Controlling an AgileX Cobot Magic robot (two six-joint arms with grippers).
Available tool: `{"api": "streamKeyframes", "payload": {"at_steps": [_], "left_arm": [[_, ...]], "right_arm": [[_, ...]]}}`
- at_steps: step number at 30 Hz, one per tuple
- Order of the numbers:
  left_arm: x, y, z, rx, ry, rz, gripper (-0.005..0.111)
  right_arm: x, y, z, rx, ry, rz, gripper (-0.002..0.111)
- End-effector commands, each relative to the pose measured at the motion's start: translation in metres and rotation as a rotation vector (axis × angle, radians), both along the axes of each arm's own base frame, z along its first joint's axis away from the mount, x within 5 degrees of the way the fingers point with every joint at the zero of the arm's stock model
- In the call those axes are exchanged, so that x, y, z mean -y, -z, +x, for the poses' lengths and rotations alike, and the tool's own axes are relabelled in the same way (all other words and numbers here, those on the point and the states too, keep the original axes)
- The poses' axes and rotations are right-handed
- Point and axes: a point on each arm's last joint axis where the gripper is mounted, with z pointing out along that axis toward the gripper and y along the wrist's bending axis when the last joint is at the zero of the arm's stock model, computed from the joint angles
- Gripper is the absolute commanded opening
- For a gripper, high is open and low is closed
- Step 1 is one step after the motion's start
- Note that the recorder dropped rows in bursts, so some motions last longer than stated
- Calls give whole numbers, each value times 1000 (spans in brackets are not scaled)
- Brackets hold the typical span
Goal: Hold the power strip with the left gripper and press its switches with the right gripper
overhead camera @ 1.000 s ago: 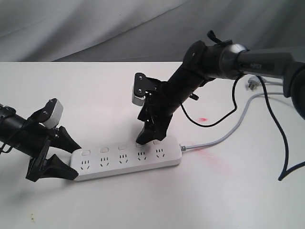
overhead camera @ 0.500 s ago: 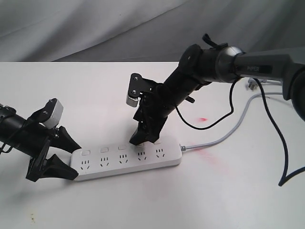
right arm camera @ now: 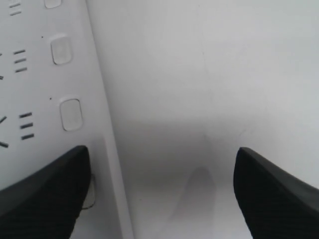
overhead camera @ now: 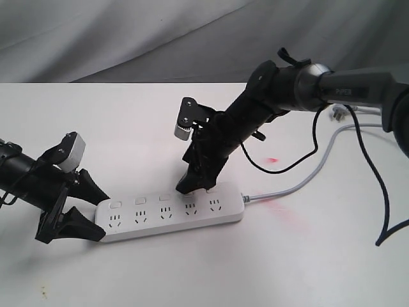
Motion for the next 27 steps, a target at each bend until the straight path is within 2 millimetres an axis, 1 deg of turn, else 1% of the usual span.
{"api": "streamKeyframes", "payload": {"at_steps": [1,8,11,15,19,23,24,27], "left_arm": [[1,2,1,-1,-6,12,56],[1,2,1,-1,-6,12,56],[1,2,1,-1,-6,12,56],[1,2,1,-1,-6,12,56],[1,2,1,-1,-6,12,56],[1,2,1,-1,-6,12,56],[1,2,1,-1,-6,12,56],[1,2,1,-1,-6,12,56]], "right_arm": [[18,21,-1,-7,-79,-110,73],[18,23,1,14,-70,-112,73],[14,31,-2,3,-84,-128,73],[4,48,-9,-7,-110,-175,73],[1,50,-8,3,-83,-157,73],[2,44,-8,-14,-85,-144,73],[1,38,-9,-20,-88,-122,73],[-5,12,-11,-3,-95,-28,73]]}}
